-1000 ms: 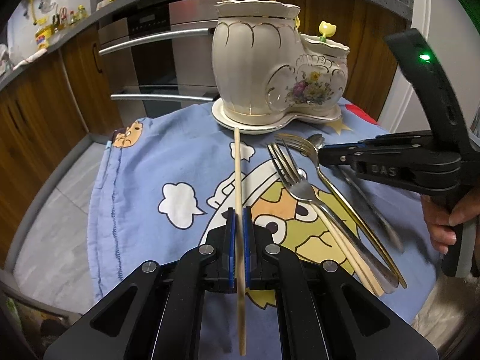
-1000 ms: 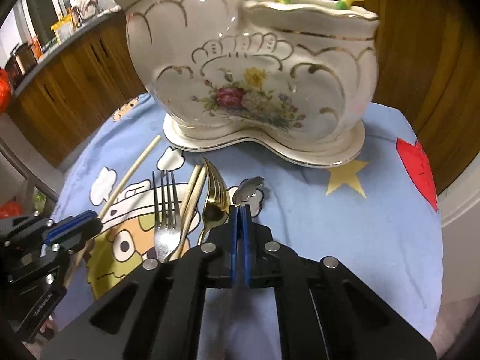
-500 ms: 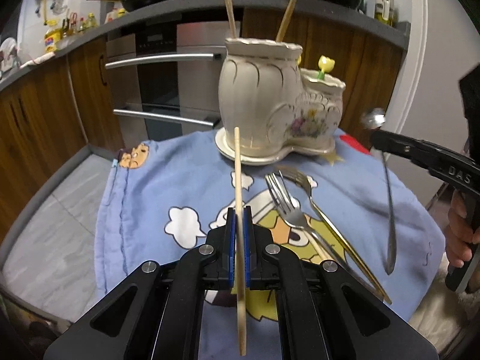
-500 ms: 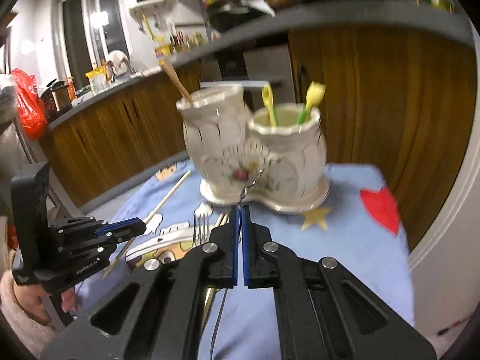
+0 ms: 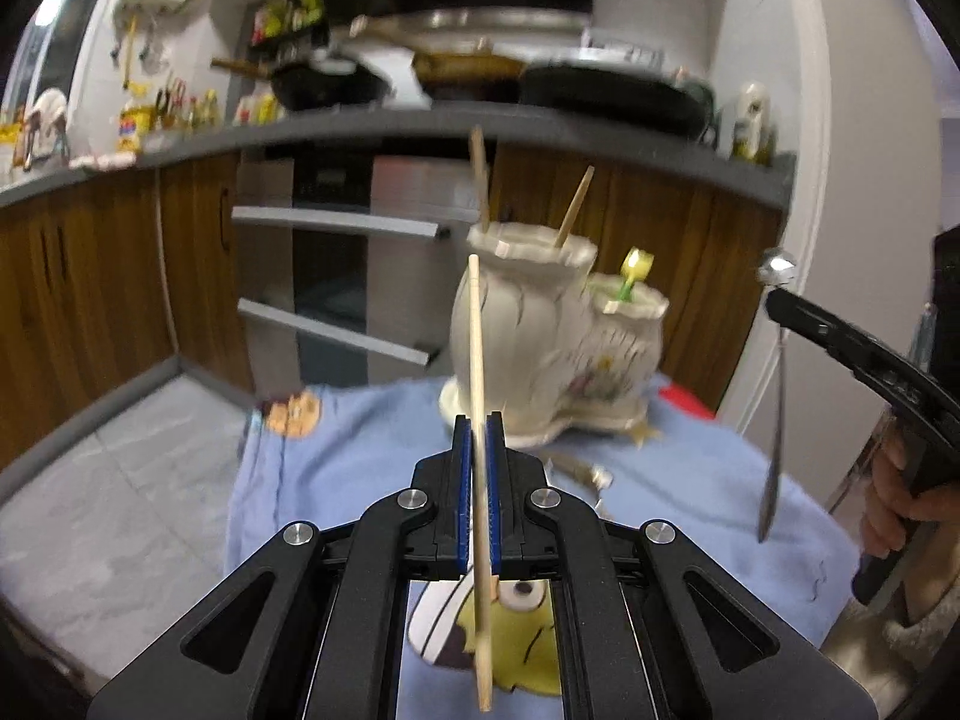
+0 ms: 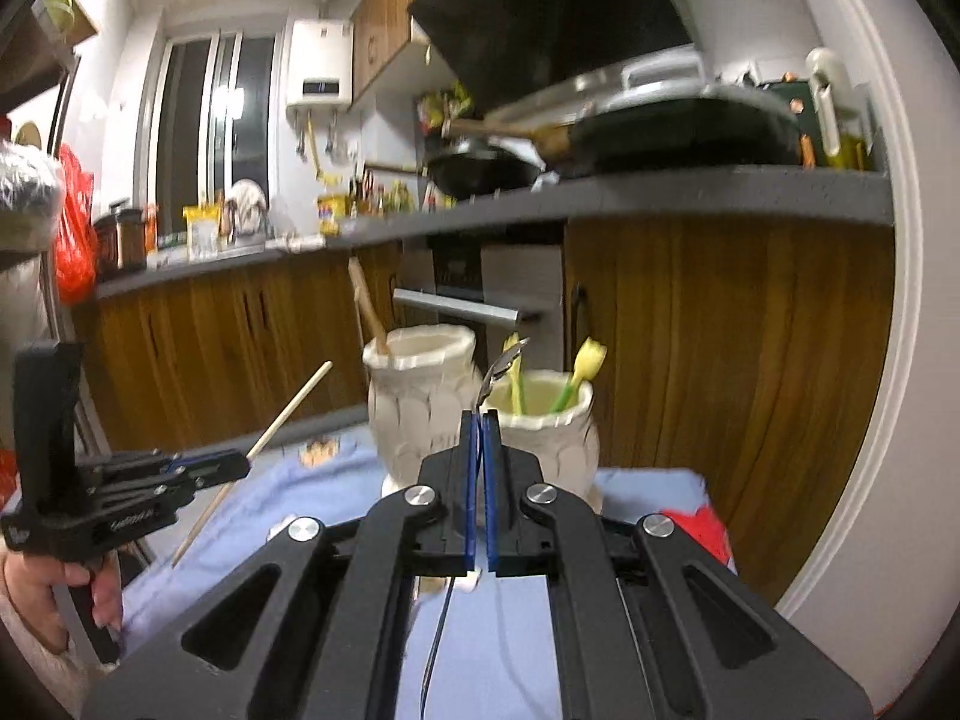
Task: Organize utensils
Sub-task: 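Lift the chopstick and silver spoon and carry both over the ceramic holder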
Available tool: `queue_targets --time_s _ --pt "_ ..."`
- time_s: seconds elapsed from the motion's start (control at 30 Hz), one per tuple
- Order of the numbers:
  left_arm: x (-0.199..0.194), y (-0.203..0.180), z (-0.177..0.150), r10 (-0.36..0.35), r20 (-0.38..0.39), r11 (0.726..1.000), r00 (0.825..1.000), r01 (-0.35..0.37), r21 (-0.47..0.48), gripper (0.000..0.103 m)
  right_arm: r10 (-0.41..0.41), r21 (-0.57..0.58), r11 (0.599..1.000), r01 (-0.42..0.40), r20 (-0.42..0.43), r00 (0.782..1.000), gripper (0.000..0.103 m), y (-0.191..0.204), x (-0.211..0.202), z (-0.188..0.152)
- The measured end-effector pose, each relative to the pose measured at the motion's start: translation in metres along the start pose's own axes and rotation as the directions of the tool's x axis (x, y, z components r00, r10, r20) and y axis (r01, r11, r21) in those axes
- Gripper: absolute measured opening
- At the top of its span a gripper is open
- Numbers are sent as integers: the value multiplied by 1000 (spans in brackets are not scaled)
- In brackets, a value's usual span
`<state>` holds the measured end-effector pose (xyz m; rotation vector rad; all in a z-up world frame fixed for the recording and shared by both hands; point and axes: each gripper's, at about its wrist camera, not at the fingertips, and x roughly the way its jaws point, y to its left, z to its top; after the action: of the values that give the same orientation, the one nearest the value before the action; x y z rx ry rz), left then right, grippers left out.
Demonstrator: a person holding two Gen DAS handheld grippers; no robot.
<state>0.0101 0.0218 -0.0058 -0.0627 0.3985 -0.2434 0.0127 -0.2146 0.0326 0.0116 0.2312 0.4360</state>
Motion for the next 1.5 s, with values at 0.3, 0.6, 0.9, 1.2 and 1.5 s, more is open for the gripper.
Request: queue_targets --time_s 0.3,0.6,0.9,1.2,1.5 --pt "-14 -4 32 -72 202 996 977 82 -46 5 7 12 1000 -8 117 993 2 -12 5 41" --pt "13 -7 89 -119 337 989 934 141 -39 5 26 55 998 -37 195 981 2 -30 33 74" --pt "69 -12 122 -123 381 989 916 143 -24 5 22 65 997 -37 223 974 2 -49 63 85" --pt "100 -11 139 -132 402 988 906 155 -24 5 20 52 998 -35 260 965 2 -56 89 87" --pt "108 -11 133 -148 409 986 900 165 -6 5 20 79 996 -39 224 974 2 -64 110 77"
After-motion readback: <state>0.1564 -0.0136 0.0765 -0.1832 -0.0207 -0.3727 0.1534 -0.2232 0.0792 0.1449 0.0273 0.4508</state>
